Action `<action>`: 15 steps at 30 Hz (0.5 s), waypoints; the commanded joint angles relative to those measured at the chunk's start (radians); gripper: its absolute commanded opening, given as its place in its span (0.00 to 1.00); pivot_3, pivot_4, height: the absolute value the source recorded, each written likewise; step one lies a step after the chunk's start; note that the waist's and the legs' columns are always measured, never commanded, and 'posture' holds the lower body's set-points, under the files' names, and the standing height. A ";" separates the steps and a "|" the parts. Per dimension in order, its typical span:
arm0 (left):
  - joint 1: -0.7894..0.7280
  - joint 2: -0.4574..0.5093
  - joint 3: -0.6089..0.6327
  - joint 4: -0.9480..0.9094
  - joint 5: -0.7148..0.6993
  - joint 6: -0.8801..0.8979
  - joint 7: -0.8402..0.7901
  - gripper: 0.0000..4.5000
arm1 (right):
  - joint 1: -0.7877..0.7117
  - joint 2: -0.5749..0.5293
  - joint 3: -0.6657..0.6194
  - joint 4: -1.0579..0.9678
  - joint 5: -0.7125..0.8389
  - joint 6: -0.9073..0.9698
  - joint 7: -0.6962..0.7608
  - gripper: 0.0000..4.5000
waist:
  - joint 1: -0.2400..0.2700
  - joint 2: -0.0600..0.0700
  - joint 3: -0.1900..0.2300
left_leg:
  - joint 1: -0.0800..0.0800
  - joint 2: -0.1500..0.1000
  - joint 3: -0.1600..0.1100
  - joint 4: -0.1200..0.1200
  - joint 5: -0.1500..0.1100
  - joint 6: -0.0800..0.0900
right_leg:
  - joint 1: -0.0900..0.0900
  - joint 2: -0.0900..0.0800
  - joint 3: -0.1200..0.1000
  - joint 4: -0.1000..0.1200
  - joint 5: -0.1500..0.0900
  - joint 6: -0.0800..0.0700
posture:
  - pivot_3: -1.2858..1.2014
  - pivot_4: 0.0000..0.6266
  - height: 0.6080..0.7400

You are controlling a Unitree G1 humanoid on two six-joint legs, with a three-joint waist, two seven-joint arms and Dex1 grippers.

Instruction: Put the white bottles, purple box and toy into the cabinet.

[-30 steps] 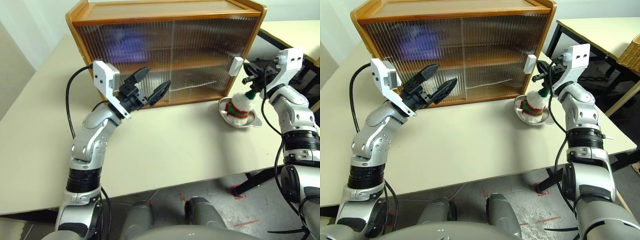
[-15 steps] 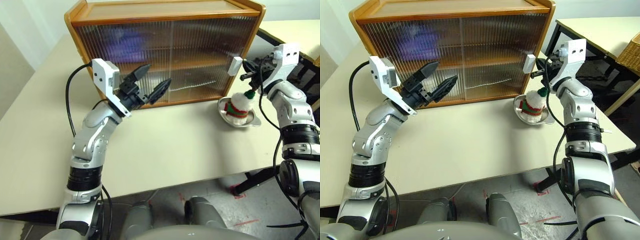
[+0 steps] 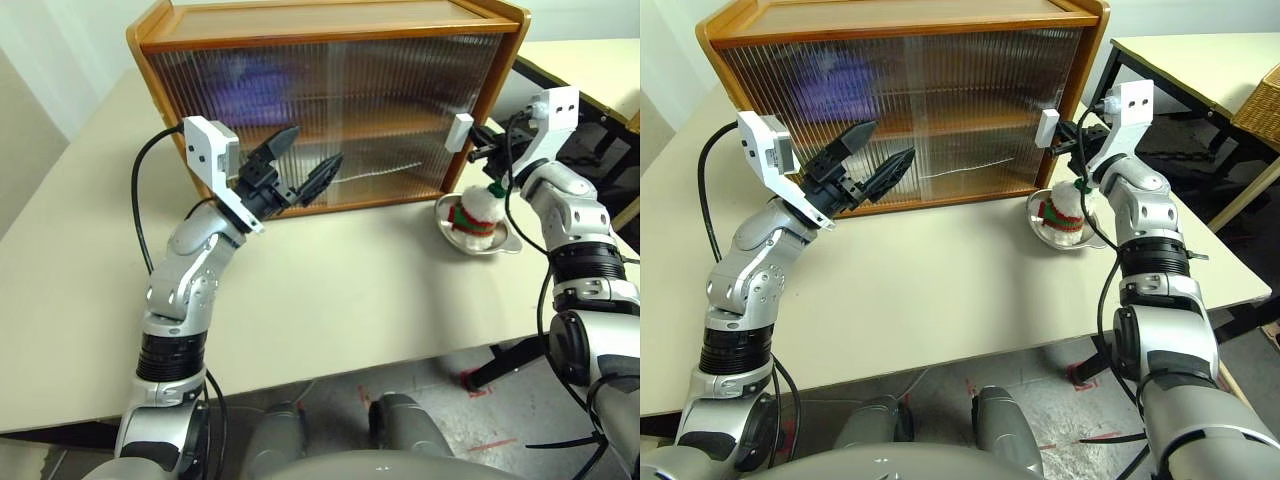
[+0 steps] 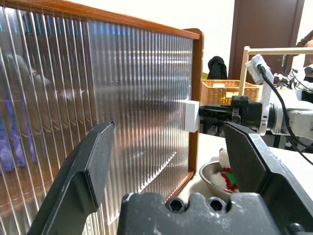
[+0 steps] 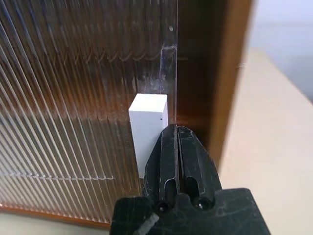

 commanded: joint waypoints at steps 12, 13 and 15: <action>0.005 -0.003 -0.014 -0.008 0.002 -0.003 0.005 1.00 | -0.018 0.110 0.086 -0.035 -0.001 0.018 0.077 0.01 | 0.001 0.000 0.000 | 0.000 0.000 0.000 -0.003 0.000 0.000 | -0.001 0.000 0.000 0.000 0.000 -0.001 | 0.54 0.00 1.00; 0.005 -0.003 -0.013 -0.008 0.001 -0.003 0.006 1.00 | -0.025 0.120 0.090 -0.030 -0.002 0.018 0.078 0.01 | 0.000 0.000 0.000 | 0.000 0.000 0.000 -0.003 0.000 0.000 | -0.001 0.000 0.000 0.000 0.000 -0.001 | 0.54 0.00 1.00; 0.007 -0.003 -0.012 -0.010 0.001 -0.002 0.008 1.00 | -0.035 0.144 0.101 -0.027 -0.002 0.022 0.082 0.01 | -0.001 0.000 0.000 | 0.000 0.000 0.000 -0.003 0.000 0.000 | -0.001 0.000 0.000 0.000 0.000 -0.001 | 0.54 0.00 1.00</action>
